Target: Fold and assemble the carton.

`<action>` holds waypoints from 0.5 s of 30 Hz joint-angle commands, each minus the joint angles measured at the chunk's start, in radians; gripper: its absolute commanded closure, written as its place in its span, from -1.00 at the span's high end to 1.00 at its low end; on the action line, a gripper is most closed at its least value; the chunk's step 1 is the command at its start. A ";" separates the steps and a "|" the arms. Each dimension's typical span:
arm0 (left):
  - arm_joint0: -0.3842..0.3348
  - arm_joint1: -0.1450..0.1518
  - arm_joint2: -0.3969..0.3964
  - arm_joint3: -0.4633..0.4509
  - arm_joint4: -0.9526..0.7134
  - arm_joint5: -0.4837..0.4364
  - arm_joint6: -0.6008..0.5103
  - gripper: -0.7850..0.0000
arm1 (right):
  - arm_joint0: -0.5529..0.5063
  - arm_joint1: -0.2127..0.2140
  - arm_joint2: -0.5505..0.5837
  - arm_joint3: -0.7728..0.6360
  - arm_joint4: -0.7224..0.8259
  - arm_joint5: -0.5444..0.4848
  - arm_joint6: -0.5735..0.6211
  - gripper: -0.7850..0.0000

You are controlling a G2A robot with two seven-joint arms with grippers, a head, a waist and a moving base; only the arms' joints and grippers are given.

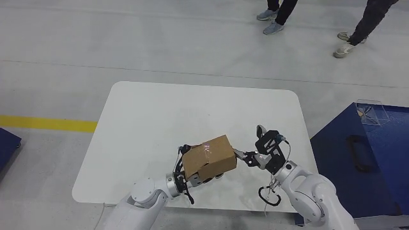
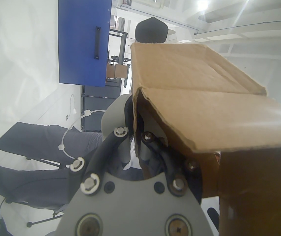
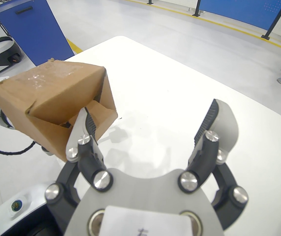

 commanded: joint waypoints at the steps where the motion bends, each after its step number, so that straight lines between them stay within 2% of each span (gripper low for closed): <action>1: 0.000 0.000 0.000 0.000 -0.002 0.001 -0.002 -1.00 | -0.001 -0.001 -0.002 -0.001 0.013 0.012 -0.016 1.00; 15: 0.004 0.003 -0.013 0.001 -0.017 -0.004 -0.021 -1.00 | -0.003 0.002 0.020 0.023 0.019 0.023 -0.009 1.00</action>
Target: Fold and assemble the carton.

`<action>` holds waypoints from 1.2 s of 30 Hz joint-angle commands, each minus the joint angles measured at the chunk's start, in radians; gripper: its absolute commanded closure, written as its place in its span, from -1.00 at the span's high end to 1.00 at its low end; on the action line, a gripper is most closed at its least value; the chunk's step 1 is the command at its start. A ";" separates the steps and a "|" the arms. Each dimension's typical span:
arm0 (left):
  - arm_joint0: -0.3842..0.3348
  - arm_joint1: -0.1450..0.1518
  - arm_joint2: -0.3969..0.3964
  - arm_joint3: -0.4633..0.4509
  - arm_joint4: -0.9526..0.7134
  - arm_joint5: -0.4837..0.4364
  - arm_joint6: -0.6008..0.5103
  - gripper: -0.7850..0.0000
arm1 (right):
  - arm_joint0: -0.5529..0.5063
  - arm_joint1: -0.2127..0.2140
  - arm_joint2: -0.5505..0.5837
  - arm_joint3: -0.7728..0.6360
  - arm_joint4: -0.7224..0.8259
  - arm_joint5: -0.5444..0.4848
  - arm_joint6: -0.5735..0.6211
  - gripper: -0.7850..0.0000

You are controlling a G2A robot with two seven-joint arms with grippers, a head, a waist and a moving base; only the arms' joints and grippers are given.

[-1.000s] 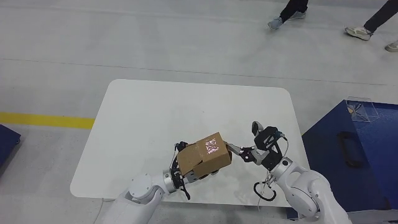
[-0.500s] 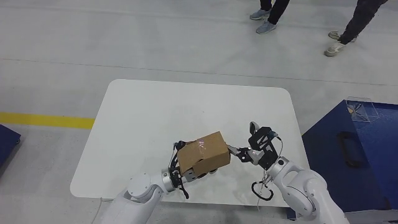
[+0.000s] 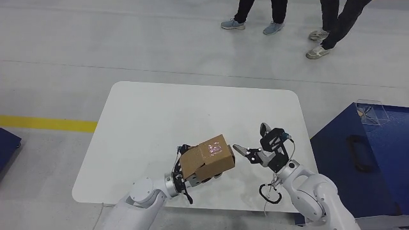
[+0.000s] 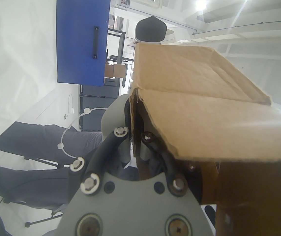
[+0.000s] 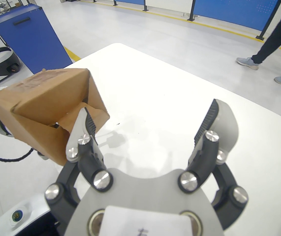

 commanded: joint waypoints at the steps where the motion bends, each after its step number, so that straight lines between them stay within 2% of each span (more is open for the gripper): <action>1: 0.001 0.001 -0.003 -0.001 -0.003 -0.001 -0.003 -1.00 | 0.001 0.001 0.000 0.009 0.005 -0.008 0.013 1.00; 10: -0.004 0.001 -0.004 0.000 -0.002 0.006 -0.005 -1.00 | 0.006 0.000 -0.044 -0.002 0.028 -0.045 0.031 1.00; 28: -0.012 0.002 -0.010 0.008 -0.012 0.016 -0.016 -1.00 | 0.026 -0.001 -0.036 0.031 0.083 -0.027 0.021 1.00; 31: -0.012 0.002 -0.010 0.008 -0.012 0.016 -0.016 -1.00 | 0.028 -0.001 -0.012 0.035 0.110 0.007 0.020 1.00; 36: -0.012 0.002 -0.010 0.008 -0.012 0.016 -0.016 -1.00 | 0.018 0.003 0.004 0.035 0.132 -0.006 0.059 1.00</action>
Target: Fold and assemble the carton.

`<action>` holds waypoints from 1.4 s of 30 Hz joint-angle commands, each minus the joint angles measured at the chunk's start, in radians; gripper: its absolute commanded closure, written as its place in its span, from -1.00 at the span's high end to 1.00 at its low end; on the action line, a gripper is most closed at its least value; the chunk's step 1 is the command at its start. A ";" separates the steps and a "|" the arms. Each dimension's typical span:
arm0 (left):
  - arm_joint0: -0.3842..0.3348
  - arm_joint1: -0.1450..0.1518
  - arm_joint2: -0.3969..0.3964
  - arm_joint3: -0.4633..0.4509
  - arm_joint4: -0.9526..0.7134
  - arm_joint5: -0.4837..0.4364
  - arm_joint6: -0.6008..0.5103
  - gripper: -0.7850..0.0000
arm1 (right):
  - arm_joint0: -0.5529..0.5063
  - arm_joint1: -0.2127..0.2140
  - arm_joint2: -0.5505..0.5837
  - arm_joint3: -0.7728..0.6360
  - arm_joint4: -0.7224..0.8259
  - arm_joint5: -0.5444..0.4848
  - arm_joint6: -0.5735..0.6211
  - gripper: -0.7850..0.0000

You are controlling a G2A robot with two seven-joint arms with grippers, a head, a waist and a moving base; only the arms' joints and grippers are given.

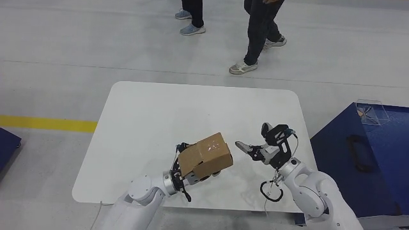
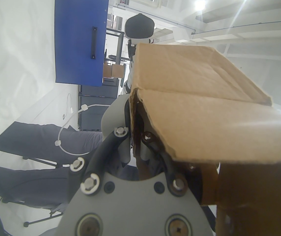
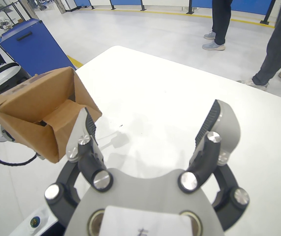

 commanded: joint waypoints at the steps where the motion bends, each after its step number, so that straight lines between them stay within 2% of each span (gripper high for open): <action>1: 0.000 0.000 0.000 0.000 0.000 0.000 0.000 -1.00 | -0.003 0.001 -0.003 0.000 0.006 -0.016 0.019 1.00; 10: 0.000 0.000 0.000 0.000 0.000 0.000 0.000 -1.00 | -0.004 0.000 -0.043 0.004 0.020 -0.045 0.016 1.00; 17: 0.000 0.000 0.000 0.000 0.000 0.000 0.000 -1.00 | 0.001 0.003 -0.022 0.021 0.033 -0.047 0.012 1.00; 23: 0.000 0.000 0.000 0.000 0.000 0.000 0.000 -1.00 | 0.017 0.000 -0.065 0.020 0.037 -0.046 0.015 1.00; 34: 0.025 0.005 -0.009 -0.038 0.021 0.014 0.027 -1.00 | 0.011 0.003 -0.024 0.000 0.071 -0.027 -0.004 1.00; 42: 0.029 0.009 -0.011 -0.047 0.059 -0.002 0.034 -1.00 | 0.024 0.006 -0.041 -0.039 0.081 -0.019 0.099 1.00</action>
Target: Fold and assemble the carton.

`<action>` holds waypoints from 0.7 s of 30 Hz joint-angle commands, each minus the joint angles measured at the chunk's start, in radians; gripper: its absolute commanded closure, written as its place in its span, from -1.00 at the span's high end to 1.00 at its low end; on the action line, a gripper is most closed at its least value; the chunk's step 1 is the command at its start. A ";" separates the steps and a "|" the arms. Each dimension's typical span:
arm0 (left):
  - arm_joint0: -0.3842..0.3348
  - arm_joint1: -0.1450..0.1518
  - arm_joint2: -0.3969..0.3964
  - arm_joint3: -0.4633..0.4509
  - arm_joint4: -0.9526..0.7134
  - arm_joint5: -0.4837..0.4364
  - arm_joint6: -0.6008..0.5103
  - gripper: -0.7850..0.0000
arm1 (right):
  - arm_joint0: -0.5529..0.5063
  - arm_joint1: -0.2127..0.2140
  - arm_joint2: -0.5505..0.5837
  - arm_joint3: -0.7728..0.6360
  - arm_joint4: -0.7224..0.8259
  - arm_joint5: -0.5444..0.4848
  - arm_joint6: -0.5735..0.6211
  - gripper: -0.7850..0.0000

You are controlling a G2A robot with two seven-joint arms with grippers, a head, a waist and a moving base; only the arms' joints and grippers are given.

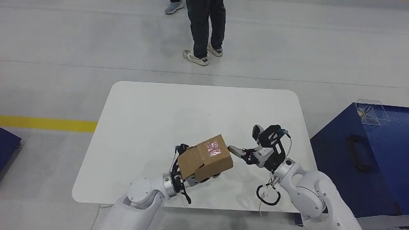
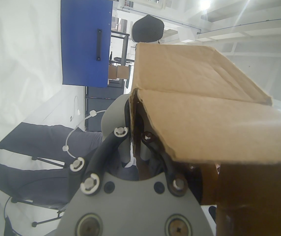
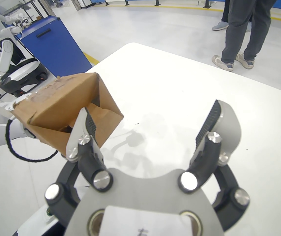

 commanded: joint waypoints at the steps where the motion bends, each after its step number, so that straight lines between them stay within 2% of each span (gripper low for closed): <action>1: 0.000 0.000 0.000 0.000 -0.001 0.000 0.000 -1.00 | 0.006 0.001 -0.003 -0.005 0.013 -0.008 0.033 1.00; 13: 0.000 0.000 0.000 0.000 -0.001 0.000 0.000 -1.00 | 0.040 0.004 -0.041 -0.018 -0.029 0.033 0.146 1.00; 21: 0.000 0.000 0.000 0.000 -0.001 0.000 0.000 -1.00 | 0.037 0.005 -0.013 -0.024 0.006 0.068 0.113 1.00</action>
